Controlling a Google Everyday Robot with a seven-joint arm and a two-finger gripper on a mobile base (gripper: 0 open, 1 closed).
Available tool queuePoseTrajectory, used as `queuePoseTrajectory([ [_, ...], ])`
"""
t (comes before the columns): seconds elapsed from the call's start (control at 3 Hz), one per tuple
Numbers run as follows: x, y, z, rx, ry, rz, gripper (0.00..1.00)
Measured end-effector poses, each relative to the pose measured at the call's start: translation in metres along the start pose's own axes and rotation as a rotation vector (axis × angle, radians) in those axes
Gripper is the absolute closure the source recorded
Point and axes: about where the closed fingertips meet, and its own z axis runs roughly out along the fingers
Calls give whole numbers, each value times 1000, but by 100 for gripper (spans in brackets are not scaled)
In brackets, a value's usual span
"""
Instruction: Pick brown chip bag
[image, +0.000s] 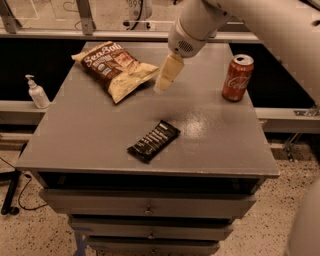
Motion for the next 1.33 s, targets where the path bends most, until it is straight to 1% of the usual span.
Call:
queuePoseTrajectory([
  [0.33,-18,-23,48,-35,-26,63,0],
  [0.67,-41,-29,85,-95,-64,115,0],
  [1.0,-65,-22,107,-170,-116,140,0],
  [1.33,-82,-10,120,-245,-177,160,18],
])
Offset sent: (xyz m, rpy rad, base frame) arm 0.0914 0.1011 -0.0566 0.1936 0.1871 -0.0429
